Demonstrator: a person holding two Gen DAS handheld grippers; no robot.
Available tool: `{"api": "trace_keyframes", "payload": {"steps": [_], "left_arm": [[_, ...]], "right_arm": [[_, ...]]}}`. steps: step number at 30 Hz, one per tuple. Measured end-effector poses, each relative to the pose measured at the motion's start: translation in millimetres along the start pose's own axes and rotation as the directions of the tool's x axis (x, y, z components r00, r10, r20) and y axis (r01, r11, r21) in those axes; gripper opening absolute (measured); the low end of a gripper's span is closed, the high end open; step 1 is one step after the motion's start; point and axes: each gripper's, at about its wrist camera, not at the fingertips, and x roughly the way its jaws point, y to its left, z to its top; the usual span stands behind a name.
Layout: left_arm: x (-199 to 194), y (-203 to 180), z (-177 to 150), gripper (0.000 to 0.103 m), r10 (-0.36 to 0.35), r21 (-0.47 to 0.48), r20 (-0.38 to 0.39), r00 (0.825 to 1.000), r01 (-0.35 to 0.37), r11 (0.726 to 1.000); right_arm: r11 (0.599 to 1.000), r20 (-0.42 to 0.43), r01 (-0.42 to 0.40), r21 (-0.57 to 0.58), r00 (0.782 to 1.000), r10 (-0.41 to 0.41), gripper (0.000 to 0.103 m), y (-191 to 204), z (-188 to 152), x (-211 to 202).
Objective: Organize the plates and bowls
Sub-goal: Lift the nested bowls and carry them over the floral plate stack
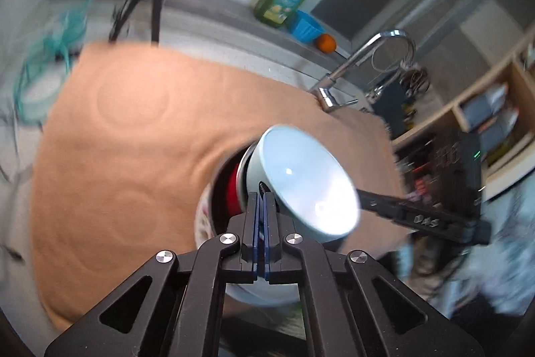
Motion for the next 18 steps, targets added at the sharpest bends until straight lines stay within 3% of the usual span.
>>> {"api": "trace_keyframes", "payload": {"steps": [1,2,3,4,5,13,18], "left_arm": [[7.2,1.8,1.0,0.0,-0.013,0.008,0.009,1.0,0.013,1.0],[25.2,13.2,3.6,0.0,-0.048,-0.074,-0.048,0.998,0.045,0.996],[30.0,19.3,3.5,0.0,-0.067,-0.13,-0.035,0.997,0.062,0.99],[31.2,14.5,3.5,0.0,-0.047,-0.088,-0.03,0.998,0.044,0.995],[33.3,8.7,3.4,0.0,-0.017,-0.043,-0.032,0.999,0.015,0.999],[36.6,15.1,-0.3,0.0,-0.026,-0.07,-0.057,0.998,0.022,0.997],[36.0,11.8,-5.8,0.0,-0.027,-0.035,-0.076,0.997,0.024,0.999]], "right_arm": [[1.0,0.02,0.014,-0.003,1.0,-0.014,0.011,-1.9,3.2,3.2],[0.998,0.019,0.057,-0.011,0.998,-0.056,0.01,-5.5,8.9,11.7],[0.998,0.017,0.049,0.049,0.999,-0.05,0.01,-16.0,13.0,17.7],[0.994,0.02,0.024,0.106,0.999,-0.026,0.009,-24.8,15.9,21.5],[0.996,0.028,0.03,0.08,0.999,-0.033,0.008,-25.7,17.2,23.5],[0.998,0.024,0.029,0.061,0.999,-0.031,0.008,-26.2,-1.5,26.1],[0.998,0.019,0.038,0.044,0.999,-0.039,0.008,-23.5,-8.4,20.8]]}}
